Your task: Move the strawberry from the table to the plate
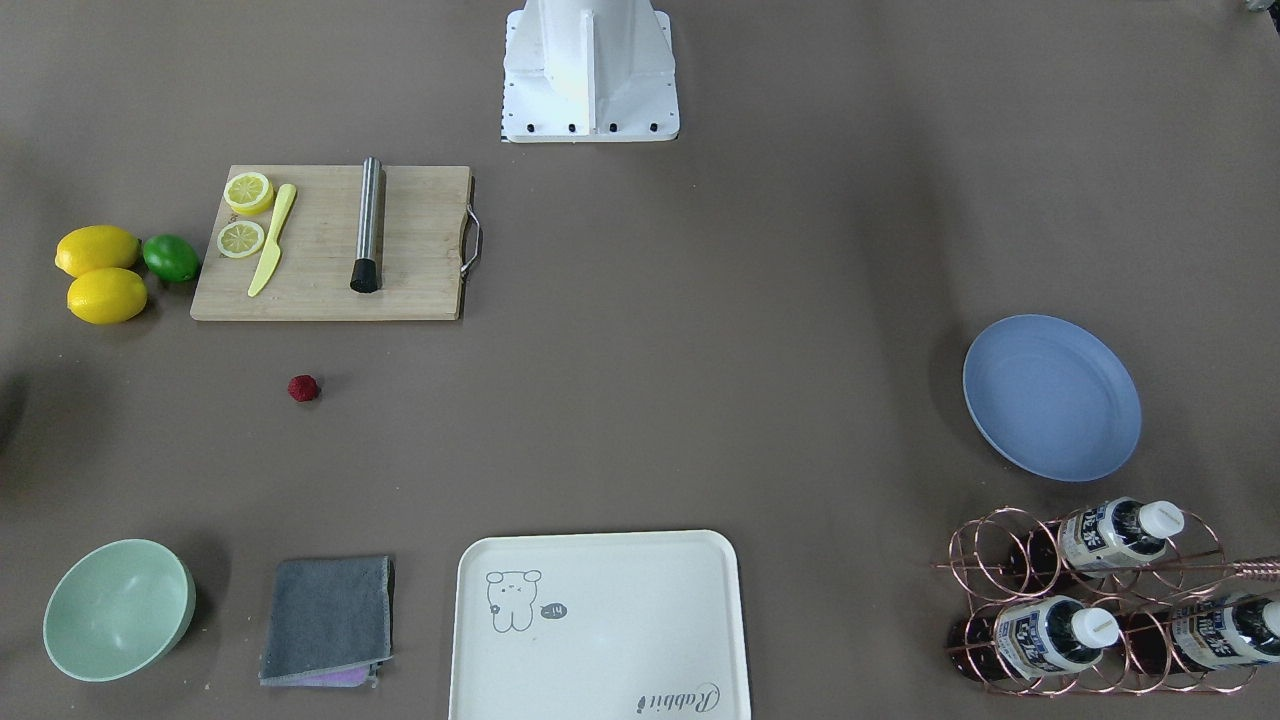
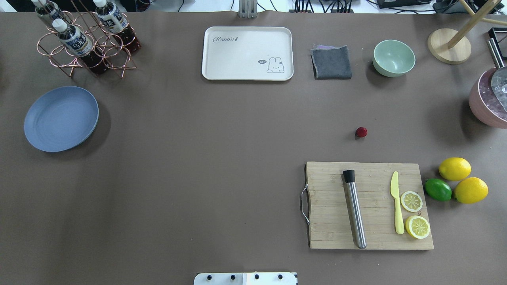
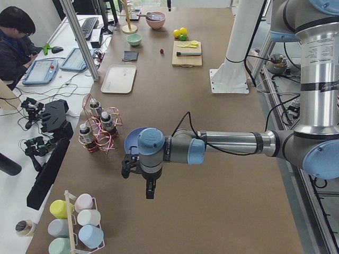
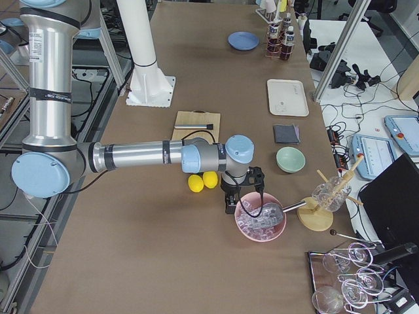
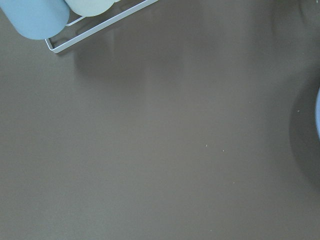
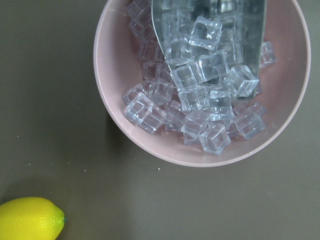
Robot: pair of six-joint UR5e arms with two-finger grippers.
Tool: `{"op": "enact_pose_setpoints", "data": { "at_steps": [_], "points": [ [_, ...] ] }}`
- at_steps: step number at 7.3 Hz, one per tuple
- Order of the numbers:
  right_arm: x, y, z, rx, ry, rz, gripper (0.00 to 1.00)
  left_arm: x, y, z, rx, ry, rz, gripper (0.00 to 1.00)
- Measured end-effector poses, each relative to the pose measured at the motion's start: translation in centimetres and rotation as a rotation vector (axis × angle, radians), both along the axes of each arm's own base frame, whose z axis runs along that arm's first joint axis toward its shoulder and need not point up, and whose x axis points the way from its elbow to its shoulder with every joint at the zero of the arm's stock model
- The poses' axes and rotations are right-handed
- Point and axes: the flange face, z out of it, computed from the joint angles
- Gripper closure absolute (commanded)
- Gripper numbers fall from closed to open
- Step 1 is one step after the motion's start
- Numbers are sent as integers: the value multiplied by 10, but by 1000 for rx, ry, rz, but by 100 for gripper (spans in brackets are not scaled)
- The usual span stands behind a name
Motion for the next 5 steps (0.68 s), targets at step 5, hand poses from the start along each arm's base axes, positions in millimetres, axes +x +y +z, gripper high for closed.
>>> {"op": "enact_pose_setpoints", "data": {
  "at_steps": [5],
  "points": [
    [0,0,1,-2,5,0,0,2,-5,-6,10,-6,2,2]
  ]
}}
